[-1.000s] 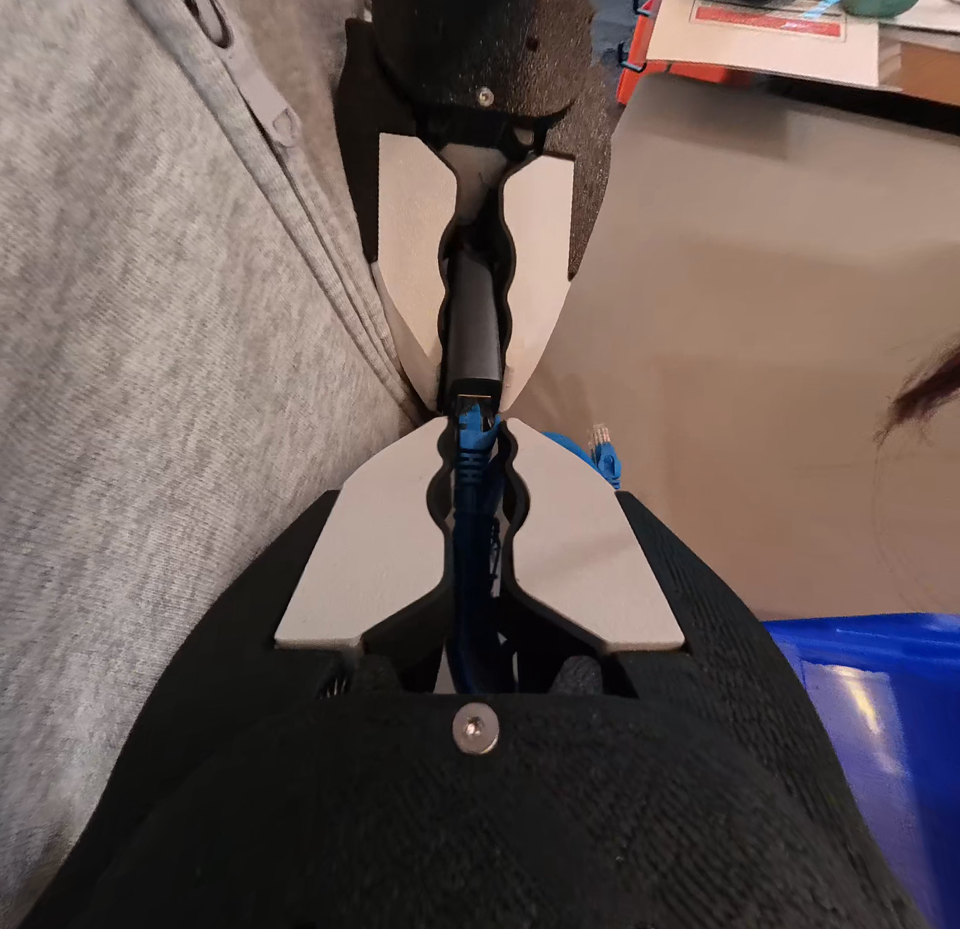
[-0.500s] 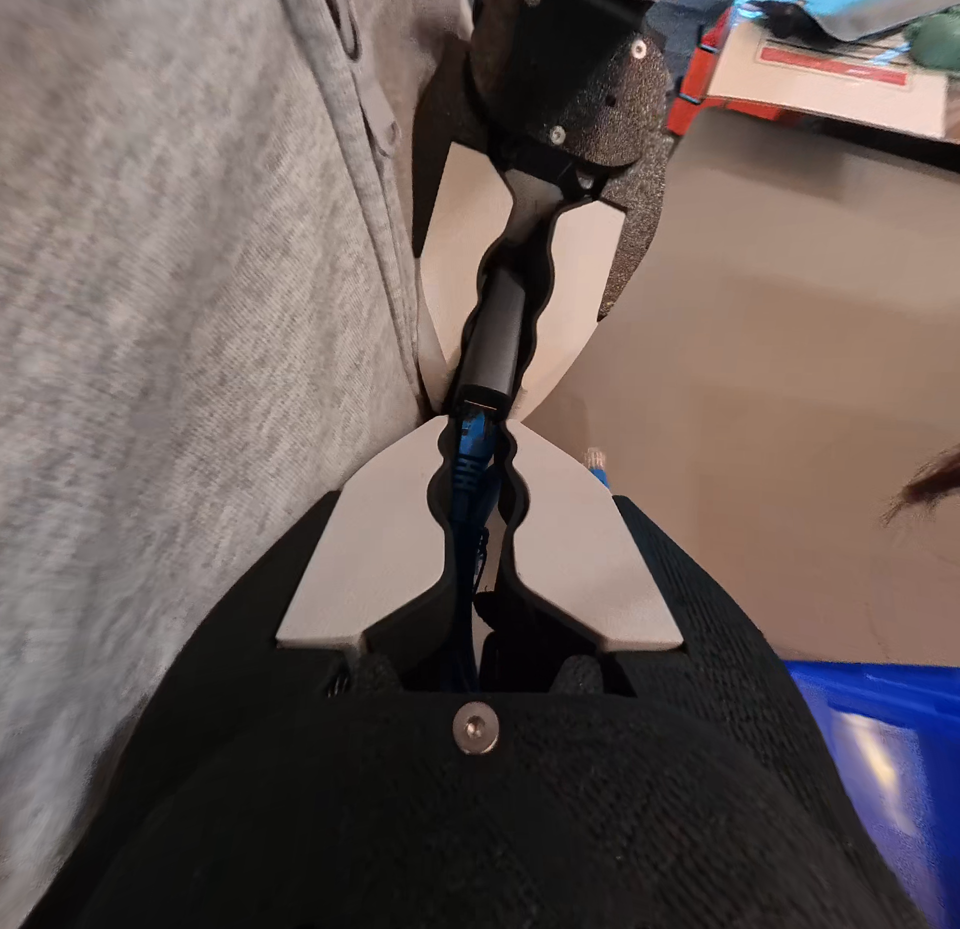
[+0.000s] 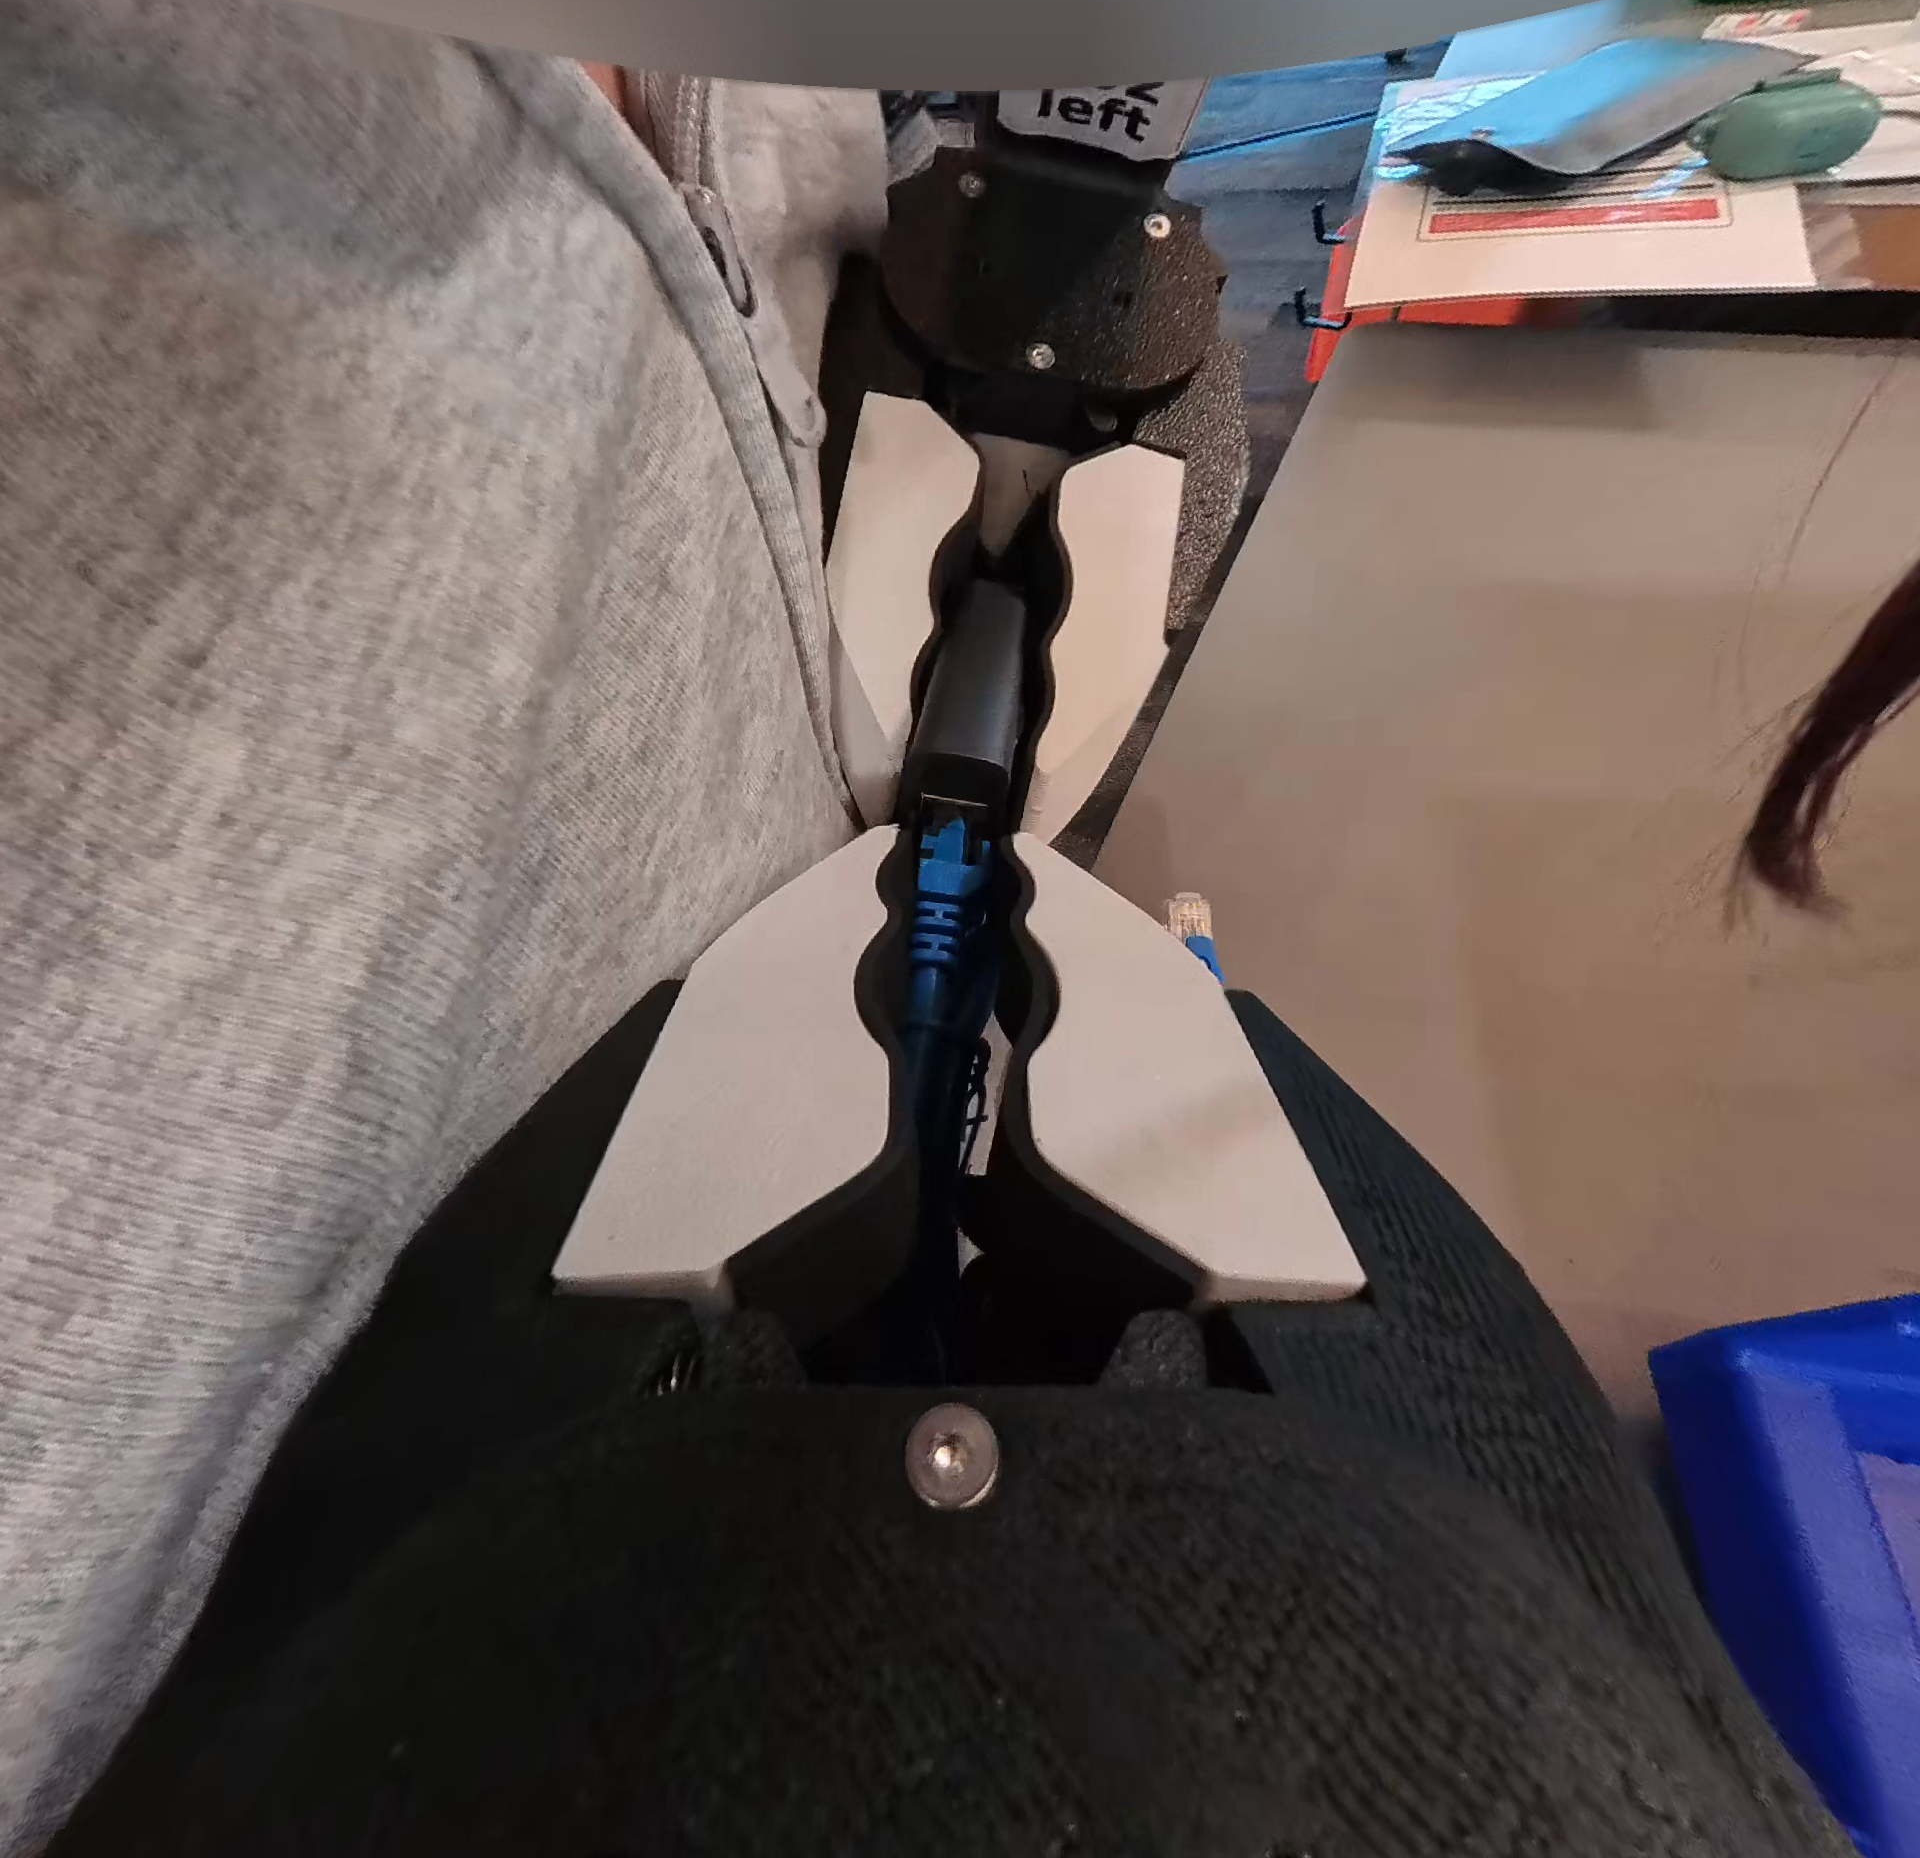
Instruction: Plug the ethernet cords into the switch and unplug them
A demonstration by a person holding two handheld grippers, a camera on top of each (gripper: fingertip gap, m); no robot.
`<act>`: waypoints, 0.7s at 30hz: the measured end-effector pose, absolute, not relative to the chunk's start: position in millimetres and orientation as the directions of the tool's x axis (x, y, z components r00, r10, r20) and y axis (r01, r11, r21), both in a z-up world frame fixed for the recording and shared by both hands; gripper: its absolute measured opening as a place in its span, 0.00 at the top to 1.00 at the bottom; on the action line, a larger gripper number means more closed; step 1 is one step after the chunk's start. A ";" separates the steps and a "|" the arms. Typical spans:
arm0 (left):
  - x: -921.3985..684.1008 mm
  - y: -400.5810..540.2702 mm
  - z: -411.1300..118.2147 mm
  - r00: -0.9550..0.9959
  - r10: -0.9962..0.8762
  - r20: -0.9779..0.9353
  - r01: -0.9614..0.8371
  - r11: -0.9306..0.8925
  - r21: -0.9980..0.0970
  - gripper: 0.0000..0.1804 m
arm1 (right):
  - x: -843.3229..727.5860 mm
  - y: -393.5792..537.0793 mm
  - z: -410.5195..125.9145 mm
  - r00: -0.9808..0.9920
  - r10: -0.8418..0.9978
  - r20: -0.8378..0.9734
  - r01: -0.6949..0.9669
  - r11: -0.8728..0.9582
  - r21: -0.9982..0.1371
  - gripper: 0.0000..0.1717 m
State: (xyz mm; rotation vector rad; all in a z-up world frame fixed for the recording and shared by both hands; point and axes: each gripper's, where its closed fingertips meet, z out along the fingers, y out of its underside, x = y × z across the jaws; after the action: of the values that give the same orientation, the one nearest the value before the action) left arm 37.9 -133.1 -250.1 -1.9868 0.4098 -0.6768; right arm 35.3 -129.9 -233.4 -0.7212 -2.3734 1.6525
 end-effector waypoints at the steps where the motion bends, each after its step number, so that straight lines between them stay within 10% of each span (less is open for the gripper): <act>1: 37.7 -133.2 -249.9 0.790 -0.542 0.288 -0.007 -0.477 -0.879 0.88 | 35.1 -129.8 -233.2 -0.868 0.478 -0.136 0.292 0.270 -0.917 0.93; 21: 46.0 -136.6 -239.3 0.696 -0.684 0.219 -0.087 -0.383 -0.920 0.88 | 46.2 -130.7 -222.6 -0.936 0.319 -0.151 0.236 0.247 -0.940 0.92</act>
State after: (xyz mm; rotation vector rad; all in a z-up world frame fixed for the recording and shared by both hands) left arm 46.0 -136.6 -239.3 -1.8780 0.6026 -0.7278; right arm 46.2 -130.7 -222.6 -0.5399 -2.4244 1.8063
